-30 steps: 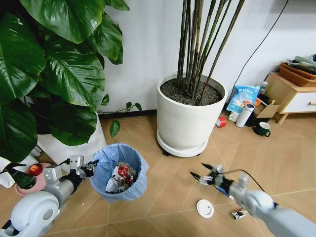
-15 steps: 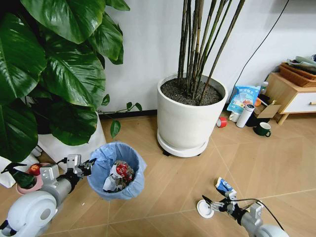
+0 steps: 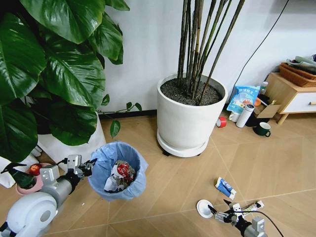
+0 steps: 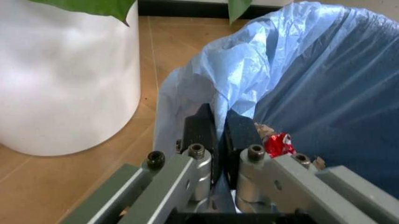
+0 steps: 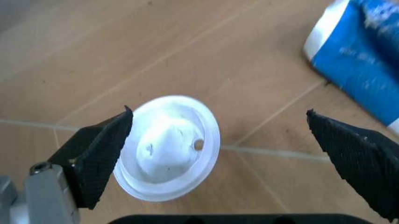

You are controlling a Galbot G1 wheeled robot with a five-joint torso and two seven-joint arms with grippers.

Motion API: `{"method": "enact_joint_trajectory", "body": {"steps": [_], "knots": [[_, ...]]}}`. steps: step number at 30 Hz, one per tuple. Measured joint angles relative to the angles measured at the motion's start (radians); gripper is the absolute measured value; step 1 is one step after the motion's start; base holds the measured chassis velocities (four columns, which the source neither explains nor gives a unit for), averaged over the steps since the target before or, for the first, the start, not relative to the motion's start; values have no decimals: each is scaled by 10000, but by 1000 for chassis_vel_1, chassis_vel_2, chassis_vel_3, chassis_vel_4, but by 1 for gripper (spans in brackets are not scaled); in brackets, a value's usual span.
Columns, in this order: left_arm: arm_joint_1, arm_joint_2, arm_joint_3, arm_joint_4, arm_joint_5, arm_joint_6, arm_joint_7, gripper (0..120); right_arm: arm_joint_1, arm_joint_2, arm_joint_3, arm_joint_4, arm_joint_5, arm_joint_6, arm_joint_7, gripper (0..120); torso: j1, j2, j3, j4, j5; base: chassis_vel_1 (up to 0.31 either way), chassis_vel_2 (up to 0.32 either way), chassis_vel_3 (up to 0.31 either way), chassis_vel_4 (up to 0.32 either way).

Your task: Pick up the trash bin and place the garbage on the floor into it.

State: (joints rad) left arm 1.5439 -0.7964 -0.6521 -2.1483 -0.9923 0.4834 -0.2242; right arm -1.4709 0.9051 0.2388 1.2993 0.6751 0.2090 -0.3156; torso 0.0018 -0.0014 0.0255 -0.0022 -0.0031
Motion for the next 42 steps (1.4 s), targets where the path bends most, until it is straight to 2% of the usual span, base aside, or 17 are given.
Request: {"method": "enact_joint_trajectory", "body": {"steps": [15, 18, 24, 28, 30, 31, 32, 35, 37, 39, 42], "knots": [[21, 57, -145, -50, -138, 15, -1, 0, 1061, 142, -1066, -911, 66, -281, 241, 100, 0, 0, 0, 0, -1, 0, 0, 0, 0], [9, 72, -170, -38, -171, 16, -1, 0, 1227, 137, -1223, -1014, 107, -355, 265, 94, 0, 0, 0, 0, 2, 0, 0, 0, 0], [-5, 91, -249, 2, -238, 22, 1, 0, 1534, 45, -1628, -1191, 197, -503, 279, 70, 0, 0, 0, 0, -1, 0, 0, 0, 0], [-11, 94, -274, 12, -256, 24, 2, 0, 1598, 20, -1739, -1225, 218, -514, 286, 62, 0, 0, 0, 0, -3, 0, 0, 0, 0], [-20, 100, -349, 35, -277, 36, -10, 0, 1692, 2, -1928, -1254, 282, -517, 291, 43, 0, 0, 0, -2, -4, 0, 0, 0, 0], [0, 104, -366, 35, -277, 40, -17, 0, 1723, 3, -1975, -1267, 318, -520, 285, 38, 0, 0, -1, -2, -3, 0, 0, 0, 0], [0, 104, -366, 35, -277, 40, -17, 0, 1723, 3, -1975, -1267, 318, -520, 285, 38, 0, 0, -1, -2, -3, 0, 0, 0, 0], [79, 114, -402, 17, -235, 59, -58, 0, 1839, 20, -2121, -1380, 346, -519, 242, 23, 0, 0, -1, -1, -5, 0, 0, 0, 0], [94, 107, -418, 3, -225, 67, -75, 0, 1860, 26, -2176, -1403, 352, -519, 233, 20, 0, 0, -1, -1, -5, 0, 0, 0, 0], [126, 75, -440, -24, -204, 79, -105, 0, 1873, 35, -2291, -1402, 408, -517, 168, 10, 0, 0, -1, 0, -2, 0, 0, 0, 0], [151, 49, -442, -39, -168, 82, -108, 0, 1875, 36, -2383, -1402, 498, -512, 130, 4, 0, 1, -2, 1, -3, 0, 0, 0, 0]]}}
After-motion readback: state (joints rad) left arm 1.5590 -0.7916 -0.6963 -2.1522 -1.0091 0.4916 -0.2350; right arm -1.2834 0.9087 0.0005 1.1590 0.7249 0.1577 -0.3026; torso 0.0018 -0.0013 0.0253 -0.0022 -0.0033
